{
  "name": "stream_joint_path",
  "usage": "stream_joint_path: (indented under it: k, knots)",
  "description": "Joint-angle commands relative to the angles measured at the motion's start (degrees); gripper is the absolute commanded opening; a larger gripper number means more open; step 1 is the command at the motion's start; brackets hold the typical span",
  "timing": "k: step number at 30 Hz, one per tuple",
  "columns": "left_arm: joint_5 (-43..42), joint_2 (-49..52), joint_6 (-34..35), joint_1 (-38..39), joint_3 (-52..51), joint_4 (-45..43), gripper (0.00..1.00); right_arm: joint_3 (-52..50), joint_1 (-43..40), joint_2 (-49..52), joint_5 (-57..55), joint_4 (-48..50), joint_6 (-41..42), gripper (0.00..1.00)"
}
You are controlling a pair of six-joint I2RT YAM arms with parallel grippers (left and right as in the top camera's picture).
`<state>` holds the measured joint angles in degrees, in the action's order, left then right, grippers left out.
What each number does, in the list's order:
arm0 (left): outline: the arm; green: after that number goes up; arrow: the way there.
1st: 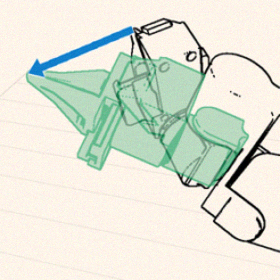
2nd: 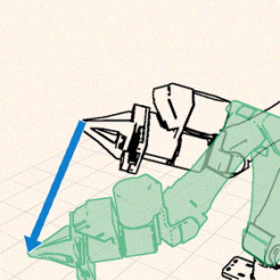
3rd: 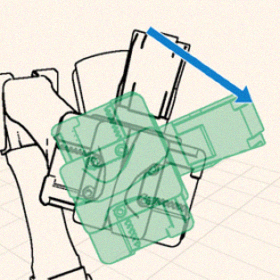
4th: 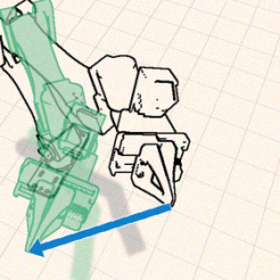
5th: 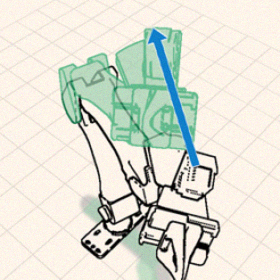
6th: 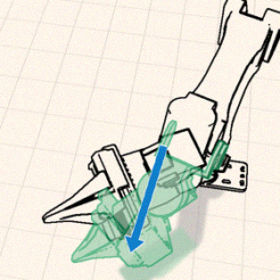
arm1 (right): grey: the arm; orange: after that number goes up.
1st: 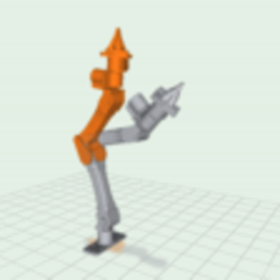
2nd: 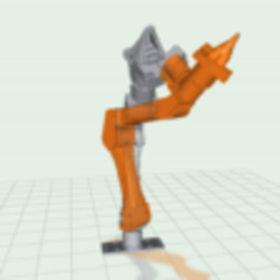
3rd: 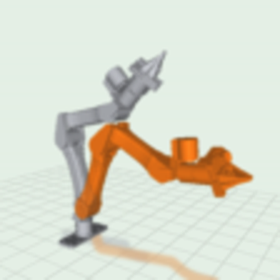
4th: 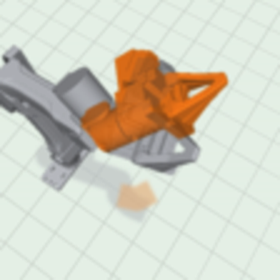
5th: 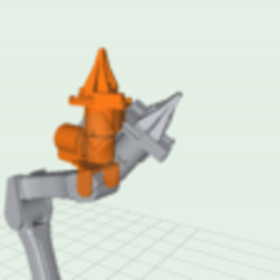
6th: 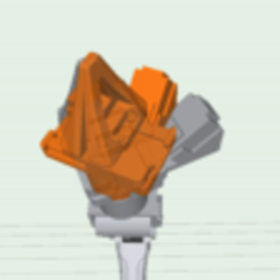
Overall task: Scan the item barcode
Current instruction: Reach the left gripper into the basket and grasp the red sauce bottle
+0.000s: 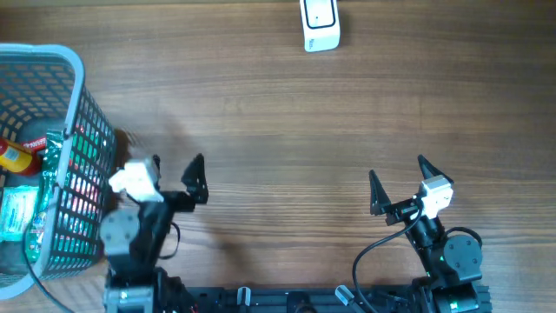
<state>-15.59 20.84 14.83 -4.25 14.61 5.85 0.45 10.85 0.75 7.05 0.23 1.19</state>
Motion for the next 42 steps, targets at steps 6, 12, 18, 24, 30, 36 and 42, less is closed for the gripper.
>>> stream_joint_path:
  k: [6,12,18,24,30,36,42]
  knots:
    - [-4.3,27.6,0.6,-0.4,25.4,-0.5,1.00,-0.1,0.2,0.0,0.4,0.2,-0.1,1.00]
    - [-13.8,35.8,0.6,-0.4,32.3,0.1,1.00,-0.1,0.2,0.0,0.4,0.2,-0.1,1.00]
    - [-24.5,36.3,0.6,-0.4,32.3,4.2,1.00,-0.1,0.2,0.0,0.4,0.2,-0.1,1.00]
    - [-29.9,36.3,0.9,-0.4,32.3,0.4,1.00,-0.1,0.2,0.0,0.4,0.2,-0.1,1.00]
    - [-29.7,35.3,9.7,-2.5,34.3,-9.9,1.00,-0.1,0.2,0.0,0.4,0.2,-0.1,1.00]
    - [-25.8,35.4,9.7,-8.5,44.8,-1.8,1.00,-0.1,0.2,0.0,0.4,0.2,-0.1,1.00]
    - [-9.4,35.4,9.6,-12.8,56.1,15.4,1.00,-0.1,0.2,0.0,0.4,0.2,-0.1,1.00]
